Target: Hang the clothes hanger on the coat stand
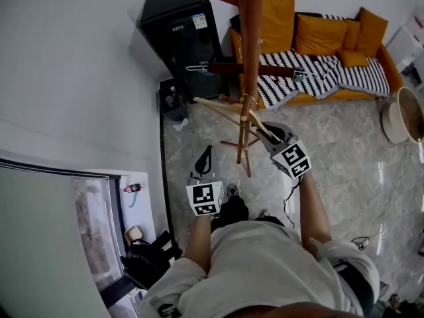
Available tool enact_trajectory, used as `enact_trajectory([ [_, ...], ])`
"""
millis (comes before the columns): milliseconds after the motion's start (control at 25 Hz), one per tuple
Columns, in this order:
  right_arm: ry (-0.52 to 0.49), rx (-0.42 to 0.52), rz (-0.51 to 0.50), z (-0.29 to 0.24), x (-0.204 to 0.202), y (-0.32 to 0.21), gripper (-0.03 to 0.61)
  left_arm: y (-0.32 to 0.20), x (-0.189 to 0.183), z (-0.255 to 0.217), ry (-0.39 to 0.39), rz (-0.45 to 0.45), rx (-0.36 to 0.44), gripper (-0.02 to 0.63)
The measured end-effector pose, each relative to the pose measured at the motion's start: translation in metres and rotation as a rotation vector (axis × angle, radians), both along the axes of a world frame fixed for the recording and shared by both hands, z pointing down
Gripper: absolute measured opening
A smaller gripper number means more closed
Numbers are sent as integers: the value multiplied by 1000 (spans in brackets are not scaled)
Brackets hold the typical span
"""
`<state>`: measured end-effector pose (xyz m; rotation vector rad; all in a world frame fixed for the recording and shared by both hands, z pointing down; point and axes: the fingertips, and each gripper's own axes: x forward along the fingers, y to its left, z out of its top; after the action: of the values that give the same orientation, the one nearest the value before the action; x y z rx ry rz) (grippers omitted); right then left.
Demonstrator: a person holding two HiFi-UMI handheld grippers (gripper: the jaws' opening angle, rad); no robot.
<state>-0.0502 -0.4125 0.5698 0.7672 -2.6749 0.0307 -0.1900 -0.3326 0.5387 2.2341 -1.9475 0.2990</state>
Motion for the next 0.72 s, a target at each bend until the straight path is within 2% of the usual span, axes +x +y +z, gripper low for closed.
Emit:
enact_trajectory([
  [80, 7, 29, 18, -6, 5, 1, 133, 3, 4, -2, 6, 5, 3, 11],
  [280, -32, 74, 73, -24, 27, 14, 192, 16, 19, -12, 6, 31, 34, 11],
  [560, -108, 110, 179, -51, 68, 51, 199, 37, 49, -24, 29, 58, 62, 11],
  [720, -144, 154, 198, -69, 78, 85, 194, 53, 71, -36, 53, 66, 88, 11],
])
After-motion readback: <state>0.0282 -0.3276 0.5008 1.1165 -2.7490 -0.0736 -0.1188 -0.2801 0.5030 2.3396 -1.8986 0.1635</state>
